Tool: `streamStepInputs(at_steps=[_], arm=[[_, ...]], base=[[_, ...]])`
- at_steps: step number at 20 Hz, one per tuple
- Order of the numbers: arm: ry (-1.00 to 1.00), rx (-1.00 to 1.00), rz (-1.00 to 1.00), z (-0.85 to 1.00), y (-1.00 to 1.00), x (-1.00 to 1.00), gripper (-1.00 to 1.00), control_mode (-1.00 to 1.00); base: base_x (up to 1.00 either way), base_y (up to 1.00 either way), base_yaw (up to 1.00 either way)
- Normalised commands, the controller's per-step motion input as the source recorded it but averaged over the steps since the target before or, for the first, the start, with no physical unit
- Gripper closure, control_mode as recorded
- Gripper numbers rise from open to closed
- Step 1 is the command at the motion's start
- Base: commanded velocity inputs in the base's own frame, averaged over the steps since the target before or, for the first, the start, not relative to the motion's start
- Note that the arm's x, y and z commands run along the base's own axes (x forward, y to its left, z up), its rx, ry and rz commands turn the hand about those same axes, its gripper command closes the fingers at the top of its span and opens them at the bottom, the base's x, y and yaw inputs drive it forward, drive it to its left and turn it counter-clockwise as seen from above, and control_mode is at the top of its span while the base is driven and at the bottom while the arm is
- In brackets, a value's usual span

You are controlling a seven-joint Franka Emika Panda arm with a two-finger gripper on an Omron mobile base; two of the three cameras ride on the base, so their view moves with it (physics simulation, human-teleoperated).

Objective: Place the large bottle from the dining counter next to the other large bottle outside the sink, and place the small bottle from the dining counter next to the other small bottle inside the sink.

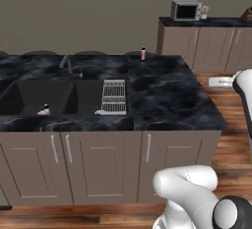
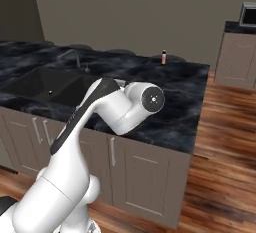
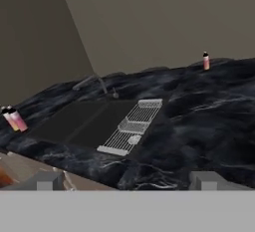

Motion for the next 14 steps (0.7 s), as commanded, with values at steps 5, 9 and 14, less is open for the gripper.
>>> streamStepInputs(at_steps=[5, 9, 14], arm=[[0.0, 0.0, 0.0, 0.0, 0.0, 0.0, -1.0, 1.0], [0.0, 0.0, 0.0, 0.0, 0.0, 0.0, -1.0, 1.0], [0.0, 0.0, 0.0, 0.0, 0.0, 0.0, -1.0, 1.0]], base=[[0.1, -0.86, 0.0], [0.11, -0.85, 0.0], [0.11, -0.84, 0.0]])
